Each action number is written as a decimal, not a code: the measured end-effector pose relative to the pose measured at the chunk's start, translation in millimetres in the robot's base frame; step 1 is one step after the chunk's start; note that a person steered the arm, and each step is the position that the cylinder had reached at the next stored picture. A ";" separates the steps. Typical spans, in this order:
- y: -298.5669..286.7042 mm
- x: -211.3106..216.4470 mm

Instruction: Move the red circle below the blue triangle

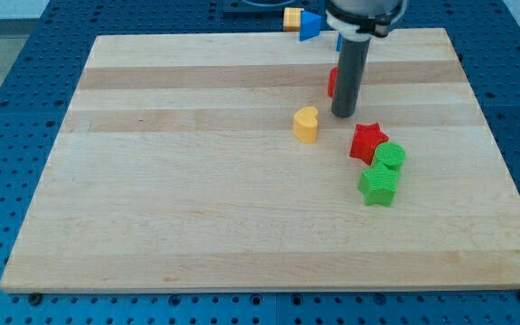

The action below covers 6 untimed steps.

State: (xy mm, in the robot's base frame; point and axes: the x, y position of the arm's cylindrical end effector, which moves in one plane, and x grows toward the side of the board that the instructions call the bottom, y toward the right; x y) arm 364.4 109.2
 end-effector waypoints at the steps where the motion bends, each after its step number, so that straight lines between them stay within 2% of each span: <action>1: 17.0 -26.9; 2: -21.2 -47.6; 3: -5.7 -39.4; 4: 98.8 -34.1; 6: 110.5 -173.2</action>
